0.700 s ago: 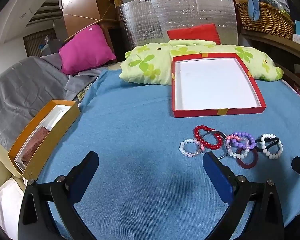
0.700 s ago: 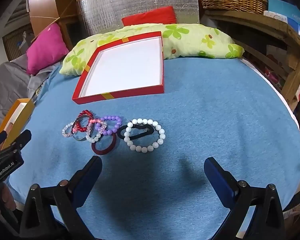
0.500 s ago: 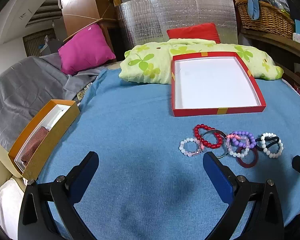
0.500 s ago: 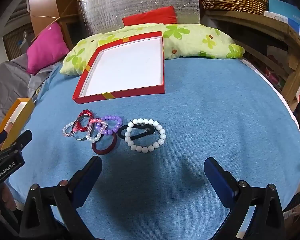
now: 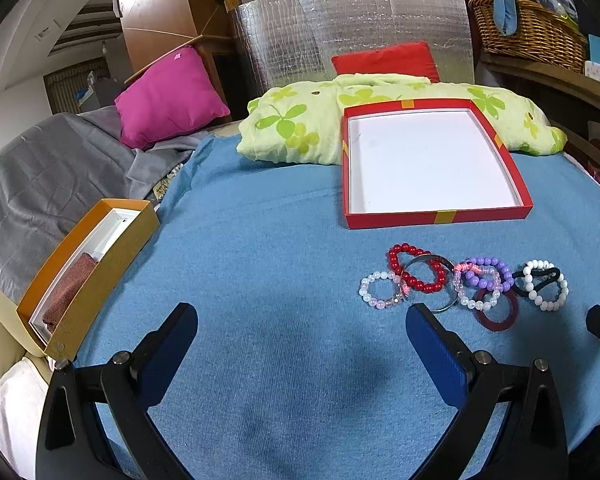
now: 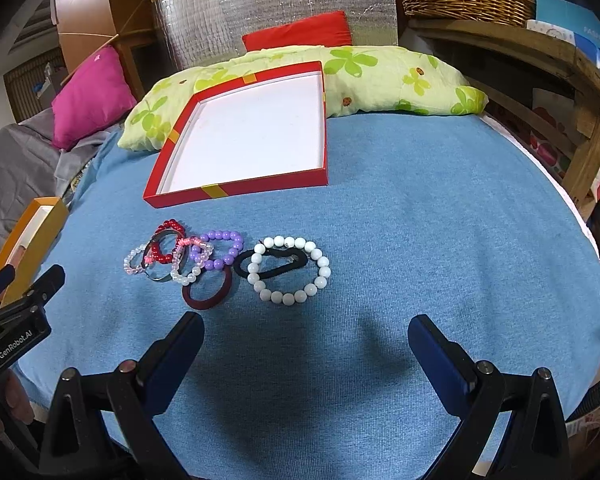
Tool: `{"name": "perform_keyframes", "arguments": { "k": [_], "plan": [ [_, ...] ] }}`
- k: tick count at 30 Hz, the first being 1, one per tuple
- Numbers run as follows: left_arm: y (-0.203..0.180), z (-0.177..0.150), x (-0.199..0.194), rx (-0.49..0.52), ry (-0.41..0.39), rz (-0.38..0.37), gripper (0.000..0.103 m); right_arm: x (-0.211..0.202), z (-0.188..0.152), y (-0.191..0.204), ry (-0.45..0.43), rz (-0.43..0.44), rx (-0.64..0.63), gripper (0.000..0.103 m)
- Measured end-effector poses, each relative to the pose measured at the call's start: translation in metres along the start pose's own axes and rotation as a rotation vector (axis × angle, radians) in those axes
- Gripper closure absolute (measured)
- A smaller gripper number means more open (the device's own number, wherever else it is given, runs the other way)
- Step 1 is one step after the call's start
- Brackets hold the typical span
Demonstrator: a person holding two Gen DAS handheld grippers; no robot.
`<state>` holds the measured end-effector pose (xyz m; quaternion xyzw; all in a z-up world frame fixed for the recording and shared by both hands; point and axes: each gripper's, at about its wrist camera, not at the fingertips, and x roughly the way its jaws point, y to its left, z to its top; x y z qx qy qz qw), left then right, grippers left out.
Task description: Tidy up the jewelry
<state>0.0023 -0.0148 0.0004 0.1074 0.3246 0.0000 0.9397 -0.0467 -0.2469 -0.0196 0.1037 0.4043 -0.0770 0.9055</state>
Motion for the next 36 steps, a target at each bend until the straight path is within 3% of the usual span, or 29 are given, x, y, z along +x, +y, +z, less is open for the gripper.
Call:
{"name": "perform_keyframes", "arguments": {
  "k": [24, 28, 31, 36],
  "plan": [
    [-0.001, -0.002, 0.005, -0.001, 0.017, -0.015, 0.0, 0.003, 0.001, 0.001, -0.005, 0.029, 0.03, 0.0],
    [-0.001, -0.002, 0.01, -0.012, 0.055, -0.071, 0.0, 0.001, 0.003, -0.003, -0.029, 0.074, 0.073, 0.0],
    [0.002, -0.002, 0.02, -0.039, 0.105, -0.137, 0.0, 0.003, 0.006, -0.01, -0.021, 0.062, 0.07, 0.0],
    [0.006, 0.002, 0.034, -0.073, 0.156, -0.179, 0.0, 0.007, 0.017, -0.027, -0.008, 0.069, 0.112, 0.002]
  ]
}}
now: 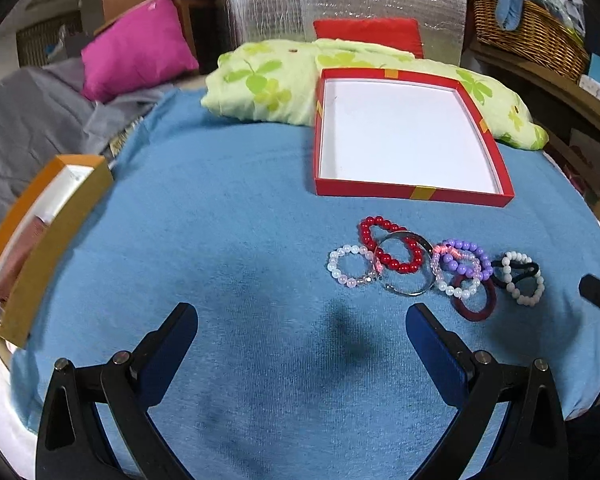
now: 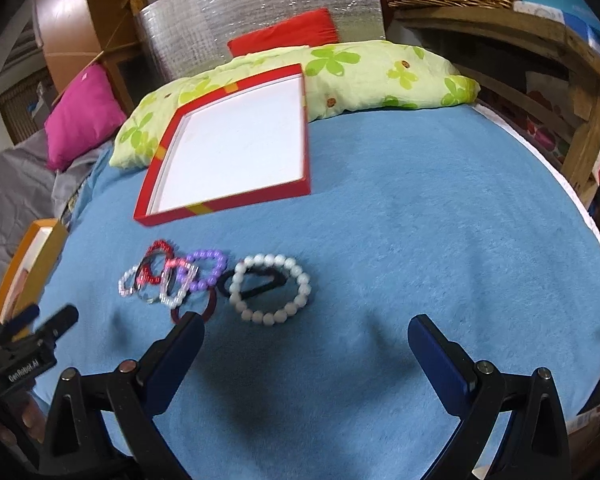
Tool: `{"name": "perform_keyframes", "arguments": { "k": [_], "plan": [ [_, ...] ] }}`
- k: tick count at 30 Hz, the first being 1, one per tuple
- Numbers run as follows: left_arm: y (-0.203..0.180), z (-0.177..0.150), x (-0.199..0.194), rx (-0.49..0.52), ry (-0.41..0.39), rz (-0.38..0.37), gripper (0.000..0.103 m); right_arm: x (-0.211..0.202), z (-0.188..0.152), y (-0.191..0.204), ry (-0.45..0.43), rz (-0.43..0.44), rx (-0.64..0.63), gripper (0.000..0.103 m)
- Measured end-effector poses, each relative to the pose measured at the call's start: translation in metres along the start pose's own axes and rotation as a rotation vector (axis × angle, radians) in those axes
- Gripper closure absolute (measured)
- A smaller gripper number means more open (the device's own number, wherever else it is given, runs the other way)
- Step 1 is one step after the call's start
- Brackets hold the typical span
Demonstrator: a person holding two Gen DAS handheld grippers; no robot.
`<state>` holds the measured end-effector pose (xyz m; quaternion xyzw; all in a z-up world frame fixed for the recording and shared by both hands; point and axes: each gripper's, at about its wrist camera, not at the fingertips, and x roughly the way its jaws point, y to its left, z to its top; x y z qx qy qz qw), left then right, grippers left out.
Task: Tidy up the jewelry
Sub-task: 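Reach the right tool to the white bead bracelet and grasp it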
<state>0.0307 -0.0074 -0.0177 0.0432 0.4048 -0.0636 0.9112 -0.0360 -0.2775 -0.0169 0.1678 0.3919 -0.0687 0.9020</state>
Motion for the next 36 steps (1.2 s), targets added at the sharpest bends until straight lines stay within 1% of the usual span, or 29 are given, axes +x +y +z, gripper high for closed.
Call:
{"name": "perform_keyframes", "arguments": {
  "k": [1, 3, 6, 8, 10, 13, 17, 20, 23, 24, 25, 26, 27, 28, 29, 30, 32, 36],
  "plan": [
    [0.001, 0.001, 0.001, -0.008, 0.002, -0.001, 0.0, 0.001, 0.004, -0.003, -0.001, 0.006, 0.013, 0.005],
    [0.001, 0.003, 0.004, -0.02, 0.008, -0.003, 0.0, 0.006, 0.015, -0.008, 0.008, 0.032, 0.045, 0.006],
    [0.001, 0.005, 0.008, -0.02, 0.026, -0.015, 0.0, 0.019, 0.031, -0.007, 0.017, 0.056, 0.062, 0.013],
    [-0.001, 0.005, 0.01, -0.014, 0.035, -0.015, 0.0, 0.028, 0.043, -0.003, -0.002, 0.068, 0.053, 0.013],
    [-0.002, 0.006, 0.012, -0.013, 0.044, -0.016, 0.0, 0.04, 0.056, 0.001, -0.021, 0.056, 0.043, 0.019],
    [-0.004, 0.006, 0.015, -0.014, 0.058, -0.015, 0.0, 0.061, 0.075, 0.004, -0.017, 0.038, 0.041, 0.025],
    [-0.006, 0.005, 0.019, -0.004, 0.066, -0.008, 0.0, 0.094, 0.104, -0.005, -0.024, 0.035, 0.117, 0.03],
    [-0.008, 0.004, 0.022, 0.005, 0.07, -0.001, 0.0, 0.121, 0.122, -0.016, -0.023, 0.037, 0.168, 0.036],
    [-0.008, 0.004, 0.024, 0.013, 0.075, 0.003, 0.0, 0.15, 0.132, -0.023, 0.029, 0.067, 0.179, 0.049],
    [-0.007, 0.004, 0.024, 0.014, 0.076, 0.005, 0.0, 0.158, 0.133, -0.025, 0.047, 0.078, 0.172, 0.059],
    [-0.007, 0.004, 0.025, 0.015, 0.078, 0.006, 0.0, 0.164, 0.136, -0.026, 0.051, 0.08, 0.157, 0.065],
    [-0.006, 0.004, 0.025, 0.015, 0.079, 0.007, 0.0, 0.165, 0.137, -0.025, 0.043, 0.083, 0.143, 0.068],
    [-0.005, 0.003, 0.025, 0.014, 0.08, 0.007, 0.0, 0.166, 0.139, -0.025, 0.044, 0.104, 0.133, 0.08],
    [-0.004, 0.003, 0.026, 0.012, 0.081, 0.009, 0.0, 0.168, 0.139, -0.025, 0.063, 0.127, 0.136, 0.087],
    [-0.002, 0.003, 0.026, 0.008, 0.082, 0.01, 0.0, 0.167, 0.139, -0.025, 0.072, 0.127, 0.133, 0.089],
    [-0.001, 0.003, 0.026, 0.004, 0.082, 0.01, 0.0, 0.165, 0.14, -0.023, 0.075, 0.109, 0.118, 0.09],
    [0.001, 0.003, 0.025, -0.005, 0.081, 0.011, 0.0, 0.161, 0.139, -0.02, 0.09, 0.108, 0.073, 0.091],
    [0.001, 0.001, 0.023, -0.007, 0.078, 0.005, 0.0, 0.154, 0.133, -0.021, 0.144, 0.109, 0.034, 0.092]
  ]
}}
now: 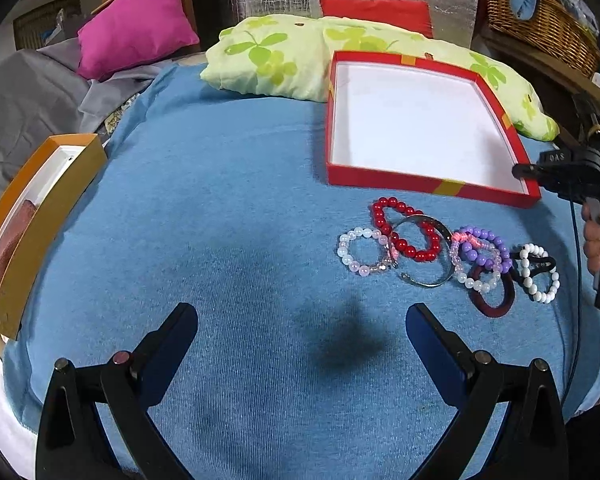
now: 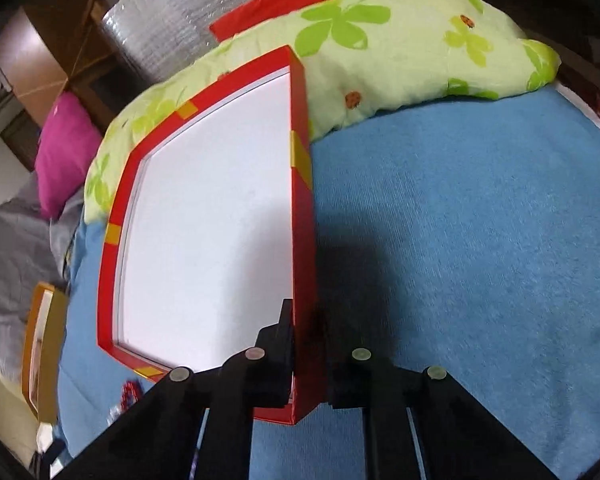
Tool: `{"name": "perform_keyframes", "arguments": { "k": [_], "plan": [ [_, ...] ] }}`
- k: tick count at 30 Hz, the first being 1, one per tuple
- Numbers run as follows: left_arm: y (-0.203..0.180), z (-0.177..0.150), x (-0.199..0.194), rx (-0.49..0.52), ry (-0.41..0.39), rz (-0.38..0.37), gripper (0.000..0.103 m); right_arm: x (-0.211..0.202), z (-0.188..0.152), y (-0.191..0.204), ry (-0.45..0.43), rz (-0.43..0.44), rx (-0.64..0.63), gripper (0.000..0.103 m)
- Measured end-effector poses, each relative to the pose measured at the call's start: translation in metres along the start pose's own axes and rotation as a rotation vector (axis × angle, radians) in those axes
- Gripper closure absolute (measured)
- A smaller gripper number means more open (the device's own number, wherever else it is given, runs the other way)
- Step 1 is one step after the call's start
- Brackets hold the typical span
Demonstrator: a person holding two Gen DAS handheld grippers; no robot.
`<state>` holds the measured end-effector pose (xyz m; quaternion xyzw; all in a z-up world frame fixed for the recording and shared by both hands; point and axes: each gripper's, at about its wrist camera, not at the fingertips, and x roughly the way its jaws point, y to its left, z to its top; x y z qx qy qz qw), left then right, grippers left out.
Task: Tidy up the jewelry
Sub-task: 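Reach the right tool to the white bead bracelet and grasp it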
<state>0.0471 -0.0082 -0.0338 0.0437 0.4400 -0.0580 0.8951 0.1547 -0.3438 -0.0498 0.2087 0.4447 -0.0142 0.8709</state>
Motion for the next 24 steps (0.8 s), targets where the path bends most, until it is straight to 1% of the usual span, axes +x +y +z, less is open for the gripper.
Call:
{"name": "perform_keyframes", "arguments": {
  "k": [4, 8, 10, 13, 14, 15, 16, 18, 20, 23, 24],
  "plan": [
    [-0.002, -0.003, -0.001, 0.005, -0.001, -0.003, 0.0, -0.011, -0.007, -0.011, 0.035, -0.006, -0.023, 0.092],
    [-0.006, -0.003, -0.001, 0.012, -0.002, -0.005, 0.0, -0.01, -0.013, -0.026, 0.079, -0.016, -0.042, 0.093],
    [-0.01, -0.002, 0.0, 0.018, 0.001, -0.006, 0.0, -0.01, -0.017, -0.027, 0.069, -0.007, -0.041, 0.093],
    [-0.017, -0.001, 0.002, 0.033, 0.002, -0.003, 0.0, -0.01, -0.02, -0.025, 0.048, -0.027, -0.051, 0.088],
    [-0.019, -0.001, 0.003, 0.039, 0.003, 0.0, 0.0, -0.01, -0.021, -0.024, 0.045, -0.05, -0.062, 0.076],
    [-0.02, -0.001, 0.003, 0.041, 0.003, 0.004, 0.0, -0.01, -0.022, -0.024, 0.052, -0.082, -0.071, 0.05],
    [-0.019, -0.002, 0.004, 0.041, 0.003, 0.006, 0.0, -0.013, -0.022, -0.027, 0.065, -0.092, -0.068, 0.026],
    [-0.017, -0.001, 0.005, 0.036, 0.006, 0.011, 0.0, -0.028, -0.027, -0.032, 0.045, -0.077, -0.039, 0.025],
    [-0.016, 0.0, 0.006, 0.028, 0.007, 0.01, 0.0, -0.047, -0.039, -0.036, 0.034, -0.044, -0.021, 0.026],
    [-0.019, 0.001, 0.004, 0.033, 0.003, -0.024, 0.0, -0.066, -0.059, -0.03, 0.079, 0.03, -0.057, 0.036],
    [-0.022, 0.001, 0.004, 0.041, 0.005, -0.037, 0.0, -0.07, -0.067, -0.024, 0.094, 0.051, -0.09, 0.042]
  ]
}}
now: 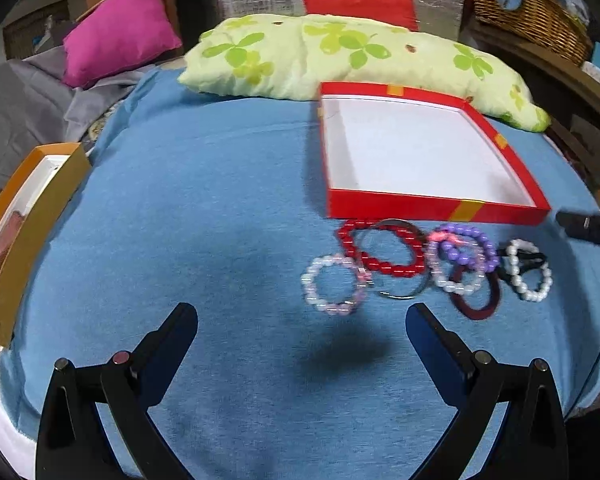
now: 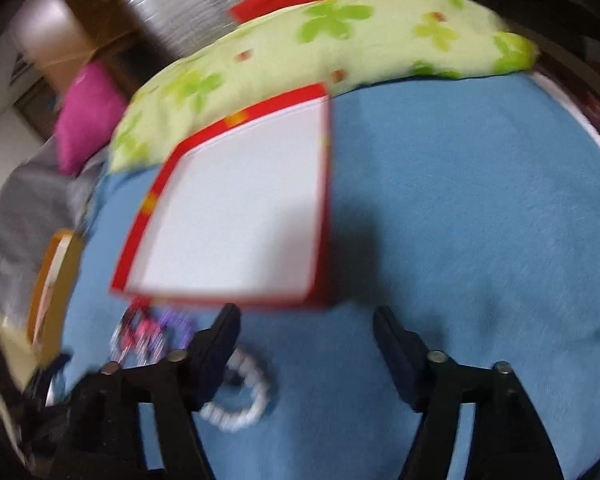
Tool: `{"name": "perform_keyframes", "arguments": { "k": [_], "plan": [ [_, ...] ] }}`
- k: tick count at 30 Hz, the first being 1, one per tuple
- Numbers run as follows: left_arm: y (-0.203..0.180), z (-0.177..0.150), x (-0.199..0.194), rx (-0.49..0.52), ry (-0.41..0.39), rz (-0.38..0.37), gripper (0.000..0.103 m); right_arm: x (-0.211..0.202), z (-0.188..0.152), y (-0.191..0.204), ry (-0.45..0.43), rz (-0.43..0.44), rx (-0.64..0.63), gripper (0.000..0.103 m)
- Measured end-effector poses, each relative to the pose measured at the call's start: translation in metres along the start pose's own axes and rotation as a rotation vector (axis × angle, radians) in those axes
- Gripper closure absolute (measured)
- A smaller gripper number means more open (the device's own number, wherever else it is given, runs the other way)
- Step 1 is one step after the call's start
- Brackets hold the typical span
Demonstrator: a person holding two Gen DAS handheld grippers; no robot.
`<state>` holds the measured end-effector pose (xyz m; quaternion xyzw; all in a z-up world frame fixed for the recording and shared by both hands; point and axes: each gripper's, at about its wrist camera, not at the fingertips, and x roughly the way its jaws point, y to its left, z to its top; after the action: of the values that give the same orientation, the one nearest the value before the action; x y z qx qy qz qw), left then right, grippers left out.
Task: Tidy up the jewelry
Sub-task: 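Reach the right tool to the white bead bracelet and grasp it, then drop the white bracelet in the box with right tool while left grasps pink-clear bracelet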
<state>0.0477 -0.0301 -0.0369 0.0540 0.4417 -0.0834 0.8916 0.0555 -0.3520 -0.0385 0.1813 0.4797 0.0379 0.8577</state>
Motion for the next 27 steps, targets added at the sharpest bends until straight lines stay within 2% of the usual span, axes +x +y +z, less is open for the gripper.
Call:
{"name": "perform_keyframes", "arguments": {
  "k": [2, 3, 6, 8, 10, 14, 18, 19, 23, 27],
  "plan": [
    [-0.005, 0.0, 0.001, 0.015, 0.006, -0.018, 0.0, 0.002, -0.015, 0.014, 0.038, 0.031, -0.052, 0.052],
    [-0.007, -0.001, 0.002, 0.024, 0.009, -0.024, 0.0, 0.003, -0.021, 0.018, 0.053, 0.039, -0.061, 0.053],
    [-0.011, -0.001, 0.004, 0.042, 0.013, -0.03, 0.0, 0.016, -0.039, 0.033, 0.087, -0.019, -0.117, 0.055],
    [-0.009, 0.0, 0.006, 0.039, 0.022, -0.054, 0.0, 0.023, -0.046, 0.045, 0.081, -0.096, -0.192, 0.068],
    [-0.006, 0.001, 0.007, 0.033, 0.023, -0.079, 0.0, 0.024, -0.047, 0.053, 0.067, -0.142, -0.259, 0.093],
    [-0.007, 0.004, 0.003, 0.034, 0.011, -0.165, 0.0, 0.015, -0.044, 0.055, 0.042, -0.153, -0.273, 0.093],
    [-0.023, 0.006, -0.001, 0.069, -0.008, -0.262, 0.0, -0.012, -0.035, 0.058, -0.054, -0.059, -0.227, 0.093],
    [-0.028, 0.006, -0.001, 0.083, -0.008, -0.276, 0.001, -0.018, -0.032, 0.057, -0.076, -0.035, -0.207, 0.093],
    [-0.051, 0.009, 0.012, 0.137, 0.027, -0.3, 0.018, -0.03, -0.023, 0.053, -0.129, 0.038, -0.125, 0.093],
    [-0.061, 0.013, 0.028, 0.126, 0.066, -0.327, 0.019, -0.032, -0.018, 0.049, -0.132, 0.101, -0.07, 0.093]
  ]
}}
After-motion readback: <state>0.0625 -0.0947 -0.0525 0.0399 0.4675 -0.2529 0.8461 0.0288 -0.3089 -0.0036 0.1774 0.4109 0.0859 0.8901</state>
